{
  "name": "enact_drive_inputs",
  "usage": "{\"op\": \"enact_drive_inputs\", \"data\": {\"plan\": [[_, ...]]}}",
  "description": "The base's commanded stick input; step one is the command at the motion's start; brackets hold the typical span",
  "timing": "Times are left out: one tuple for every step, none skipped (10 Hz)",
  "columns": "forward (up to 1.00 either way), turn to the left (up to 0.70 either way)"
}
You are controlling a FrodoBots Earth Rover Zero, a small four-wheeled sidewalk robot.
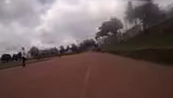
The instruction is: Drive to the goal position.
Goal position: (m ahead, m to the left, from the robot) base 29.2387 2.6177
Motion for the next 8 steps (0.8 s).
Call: {"op": "enact_drive_inputs", "data": {"plan": [[0.85,0.01],[0.85,0.01],[0.85,0.0],[0.85,-0.03],[0.85,-0.07],[0.85,-0.33],[0.85,-0.33],[0.85,-0.27]]}}
